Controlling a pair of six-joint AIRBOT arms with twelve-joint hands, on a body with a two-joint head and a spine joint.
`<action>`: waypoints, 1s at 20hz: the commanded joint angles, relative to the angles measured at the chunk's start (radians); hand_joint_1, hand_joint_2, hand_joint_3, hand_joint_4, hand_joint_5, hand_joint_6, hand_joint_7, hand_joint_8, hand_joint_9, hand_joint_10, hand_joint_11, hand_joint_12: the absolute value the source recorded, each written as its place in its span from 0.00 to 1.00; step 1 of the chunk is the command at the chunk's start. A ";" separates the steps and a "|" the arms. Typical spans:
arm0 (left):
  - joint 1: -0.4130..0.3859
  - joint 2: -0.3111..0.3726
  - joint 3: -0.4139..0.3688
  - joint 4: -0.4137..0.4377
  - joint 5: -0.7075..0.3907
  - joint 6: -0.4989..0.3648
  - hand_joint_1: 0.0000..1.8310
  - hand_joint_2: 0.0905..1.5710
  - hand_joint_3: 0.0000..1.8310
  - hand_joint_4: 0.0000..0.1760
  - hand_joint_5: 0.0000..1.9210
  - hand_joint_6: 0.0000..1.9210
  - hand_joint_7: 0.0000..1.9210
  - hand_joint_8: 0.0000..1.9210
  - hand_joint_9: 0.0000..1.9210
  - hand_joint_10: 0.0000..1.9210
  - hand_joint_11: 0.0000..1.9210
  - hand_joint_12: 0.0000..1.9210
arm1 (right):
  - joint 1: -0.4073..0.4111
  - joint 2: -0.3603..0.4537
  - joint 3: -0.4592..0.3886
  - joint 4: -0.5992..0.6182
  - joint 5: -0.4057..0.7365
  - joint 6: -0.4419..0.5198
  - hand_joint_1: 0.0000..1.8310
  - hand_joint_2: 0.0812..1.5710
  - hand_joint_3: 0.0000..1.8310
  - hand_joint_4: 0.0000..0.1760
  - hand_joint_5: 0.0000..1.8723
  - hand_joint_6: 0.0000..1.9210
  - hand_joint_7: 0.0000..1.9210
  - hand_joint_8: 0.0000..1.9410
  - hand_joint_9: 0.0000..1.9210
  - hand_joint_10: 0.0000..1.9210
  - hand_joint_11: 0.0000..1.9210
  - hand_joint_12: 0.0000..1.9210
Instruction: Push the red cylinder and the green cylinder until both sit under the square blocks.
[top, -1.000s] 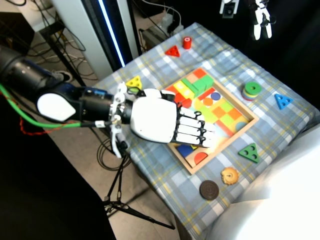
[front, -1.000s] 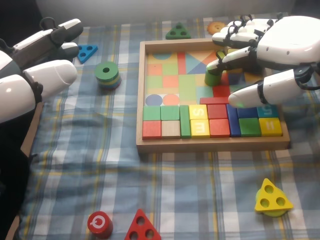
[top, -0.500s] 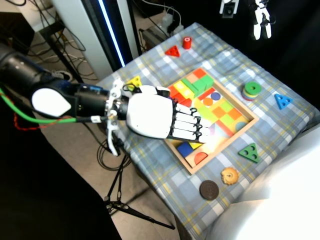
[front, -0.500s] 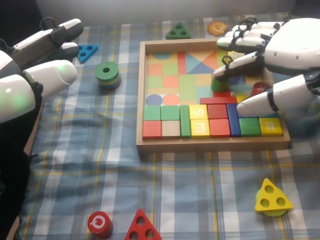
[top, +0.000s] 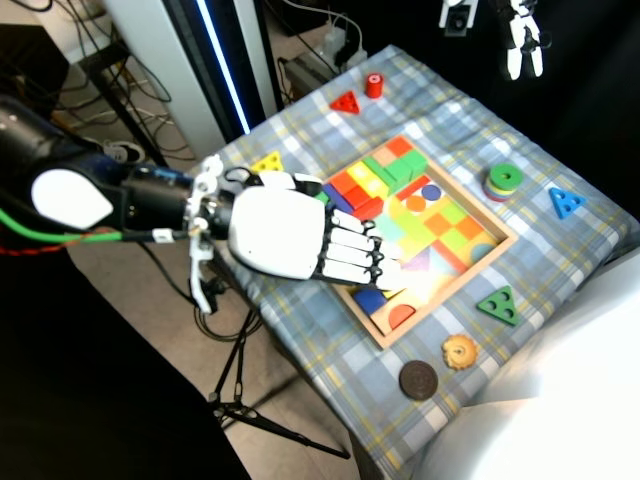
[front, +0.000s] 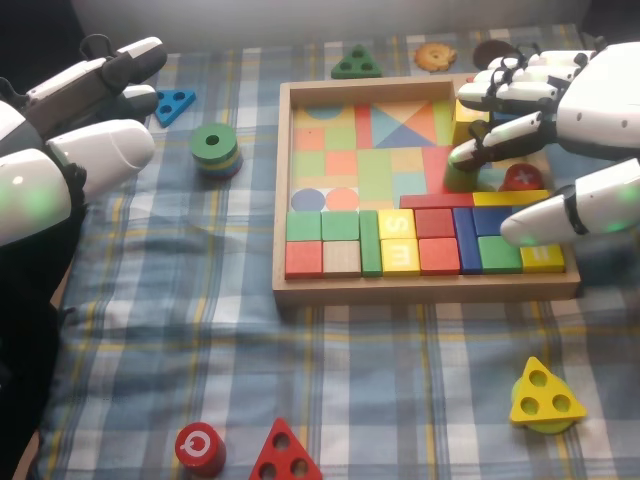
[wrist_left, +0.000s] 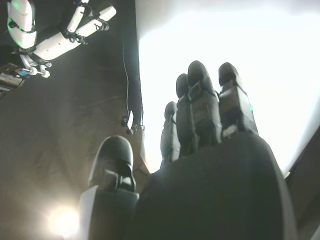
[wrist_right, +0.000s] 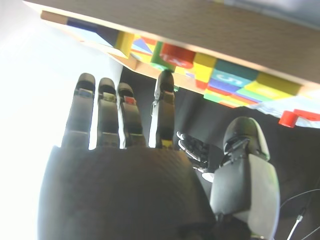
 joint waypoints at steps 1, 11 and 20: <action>-0.006 0.001 0.001 0.006 -0.116 -0.010 0.00 0.86 0.00 0.87 0.08 0.00 0.17 0.00 0.17 0.00 0.00 0.08 | 0.002 0.003 -0.003 0.025 0.076 0.000 0.00 0.63 0.00 1.00 0.22 0.00 0.00 0.00 0.00 0.00 0.00 0.00; -0.005 0.001 0.001 0.006 -0.115 -0.010 0.00 0.85 0.00 0.92 0.07 0.00 0.17 0.00 0.17 0.00 0.00 0.07 | -0.052 0.048 -0.024 0.025 0.112 0.072 0.00 0.61 0.00 1.00 0.22 0.00 0.00 0.00 0.00 0.00 0.00 0.00; -0.005 0.000 0.001 0.006 -0.115 -0.012 0.00 0.86 0.00 0.97 0.07 0.00 0.17 0.00 0.17 0.00 0.00 0.08 | -0.066 0.081 -0.044 0.047 0.141 0.077 0.00 0.60 0.00 1.00 0.22 0.00 0.00 0.00 0.00 0.00 0.00 0.00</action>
